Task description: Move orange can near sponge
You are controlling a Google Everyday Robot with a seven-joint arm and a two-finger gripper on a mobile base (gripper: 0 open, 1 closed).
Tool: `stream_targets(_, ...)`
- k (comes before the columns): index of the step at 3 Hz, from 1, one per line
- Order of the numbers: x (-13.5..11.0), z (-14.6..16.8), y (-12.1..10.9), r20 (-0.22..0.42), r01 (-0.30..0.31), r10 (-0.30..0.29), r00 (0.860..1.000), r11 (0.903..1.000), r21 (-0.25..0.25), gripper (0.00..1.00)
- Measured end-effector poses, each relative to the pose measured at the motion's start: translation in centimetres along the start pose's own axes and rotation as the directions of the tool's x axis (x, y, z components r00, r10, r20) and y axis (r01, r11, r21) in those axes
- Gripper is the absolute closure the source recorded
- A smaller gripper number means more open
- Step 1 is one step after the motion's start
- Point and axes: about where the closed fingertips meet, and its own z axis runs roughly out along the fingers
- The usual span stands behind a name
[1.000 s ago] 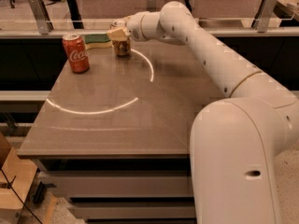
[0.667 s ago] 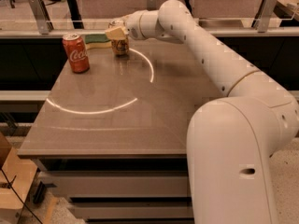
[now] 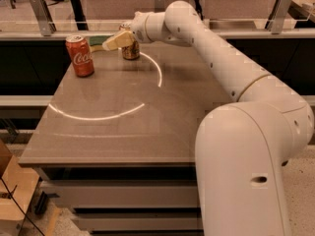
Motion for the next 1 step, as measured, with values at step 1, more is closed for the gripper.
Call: stream_targets(1, 0.00, 0.01, 0.01, 0.000, 0.000, 0.000, 1.000, 1.0000, 0.000, 0.00)
